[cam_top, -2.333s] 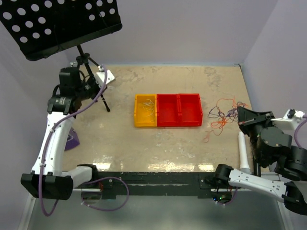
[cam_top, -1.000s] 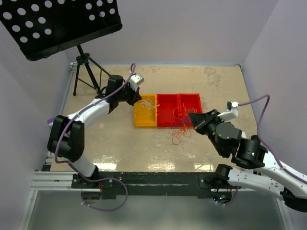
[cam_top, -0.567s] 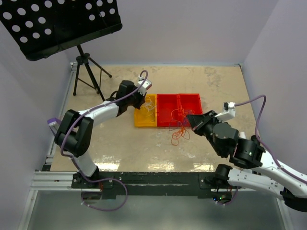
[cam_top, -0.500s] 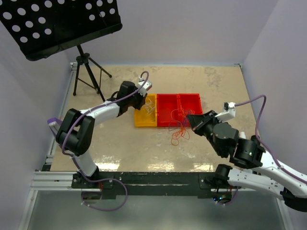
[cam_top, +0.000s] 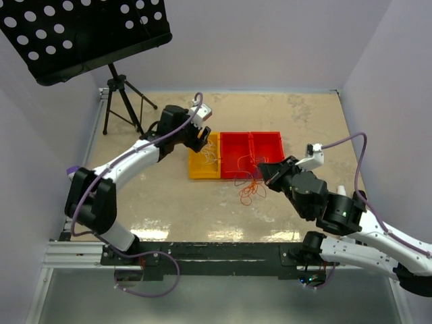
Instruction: Untangle the cables
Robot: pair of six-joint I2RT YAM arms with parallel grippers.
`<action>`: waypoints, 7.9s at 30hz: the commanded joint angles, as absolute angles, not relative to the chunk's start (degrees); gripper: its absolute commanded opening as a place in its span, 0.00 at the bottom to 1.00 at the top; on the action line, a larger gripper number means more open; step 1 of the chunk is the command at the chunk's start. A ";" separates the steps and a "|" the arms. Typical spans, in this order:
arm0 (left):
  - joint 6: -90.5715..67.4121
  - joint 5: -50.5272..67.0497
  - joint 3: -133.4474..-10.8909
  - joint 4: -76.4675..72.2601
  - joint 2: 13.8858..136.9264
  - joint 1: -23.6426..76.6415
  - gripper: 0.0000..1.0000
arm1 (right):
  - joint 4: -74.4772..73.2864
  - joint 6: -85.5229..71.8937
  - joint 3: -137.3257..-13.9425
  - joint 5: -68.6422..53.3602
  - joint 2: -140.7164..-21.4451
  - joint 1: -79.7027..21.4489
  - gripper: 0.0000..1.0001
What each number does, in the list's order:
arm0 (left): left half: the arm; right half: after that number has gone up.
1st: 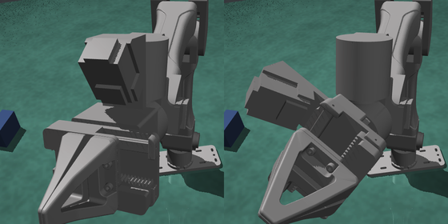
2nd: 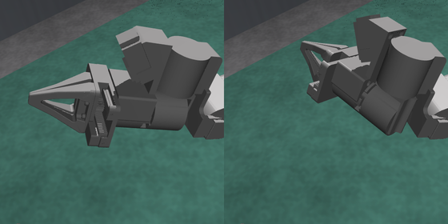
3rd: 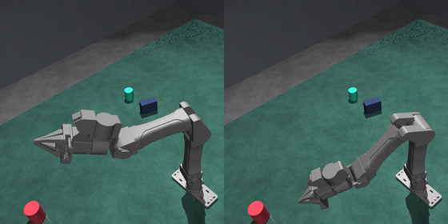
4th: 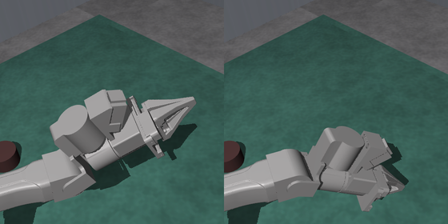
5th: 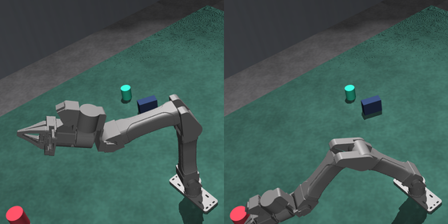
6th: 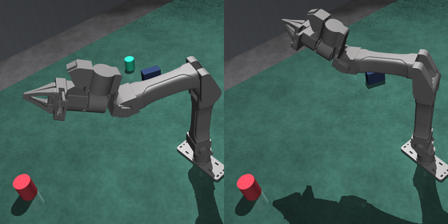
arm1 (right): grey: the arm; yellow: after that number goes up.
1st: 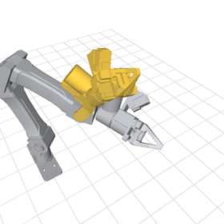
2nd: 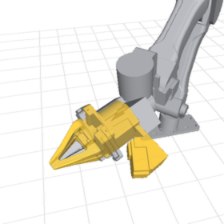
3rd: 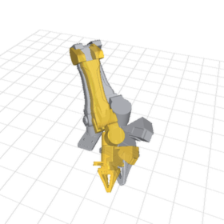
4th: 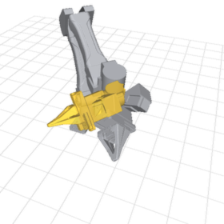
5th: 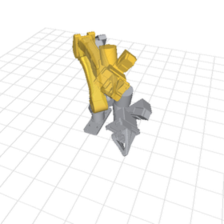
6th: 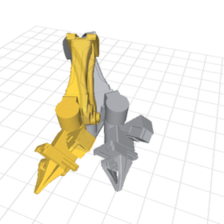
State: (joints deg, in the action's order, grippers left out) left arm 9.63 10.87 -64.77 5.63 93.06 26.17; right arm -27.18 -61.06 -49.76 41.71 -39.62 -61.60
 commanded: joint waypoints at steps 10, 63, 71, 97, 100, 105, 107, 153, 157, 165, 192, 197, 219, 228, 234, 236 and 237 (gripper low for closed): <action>21.00 49.28 -61.45 24.78 77.26 26.28 0.82 | -9.59 -58.10 -42.72 29.02 -47.54 -61.79 0.00; 29.69 37.29 -55.29 33.30 74.98 22.07 0.00 | -17.38 -59.15 -42.88 33.03 -37.45 -62.40 0.00; 40.86 16.37 -48.17 37.18 74.09 16.09 0.00 | -31.80 -62.05 -49.91 43.85 -33.75 -62.40 0.00; 51.50 -4.04 -32.26 29.36 73.21 12.92 0.00 | -43.33 -63.46 -58.89 49.75 -32.34 -62.40 0.00; 52.56 -4.48 -31.47 29.36 72.95 12.48 0.00 | -40.35 -60.73 -56.26 46.24 -34.00 -62.49 0.00; 52.91 -4.57 -30.41 29.09 72.42 12.13 0.00 | -32.61 -58.18 -48.09 34.30 -38.48 -62.40 0.34; 53.17 -4.75 -30.06 28.83 72.16 11.69 0.00 | -32.96 -59.15 -46.50 32.35 -40.33 -62.49 0.51; 50.27 5.71 -34.72 33.93 67.06 10.63 0.00 | -23.81 -62.58 -51.76 47.29 -81.41 -55.37 0.00; 50.45 6.15 -34.80 33.93 67.24 10.63 0.00 | -26.71 -60.30 -55.28 46.32 -69.82 -55.55 0.00; 50.18 7.29 -35.68 34.63 67.50 10.63 0.00 | -32.43 -55.47 -63.89 50.71 -65.47 -54.32 0.00; 48.17 12.92 -39.46 38.06 65.31 10.63 0.00 | -13.18 -43.24 -59.23 36.83 -81.21 -36.38 0.25; 44.31 17.04 -43.14 38.23 64.86 10.63 0.00 | -12.30 -40.43 -60.03 31.56 -77.00 -38.40 0.54; 30.41 20.39 -45.35 31.38 71.10 10.63 0.00 | 14.59 -27.87 -57.99 25.05 -89.80 -83.76 0.51; 30.32 19.78 -44.12 30.59 71.63 10.55 0.00 | 10.90 -30.40 -71.45 26.20 -107.04 -82.71 0.58; 31.20 19.95 -42.98 30.50 71.28 10.55 0.00 | 9.23 -35.67 -72.42 28.56 -110.83 -79.90 0.57; 31.38 19.95 -42.89 30.50 71.28 10.55 0.00 | 8.09 -38.40 -72.86 28.22 -111.27 -78.49 0.57; 31.38 20.04 -43.06 30.41 71.28 10.46 0.00 | 8.09 -39.63 -72.69 28.21 -111.36 -77.79 0.57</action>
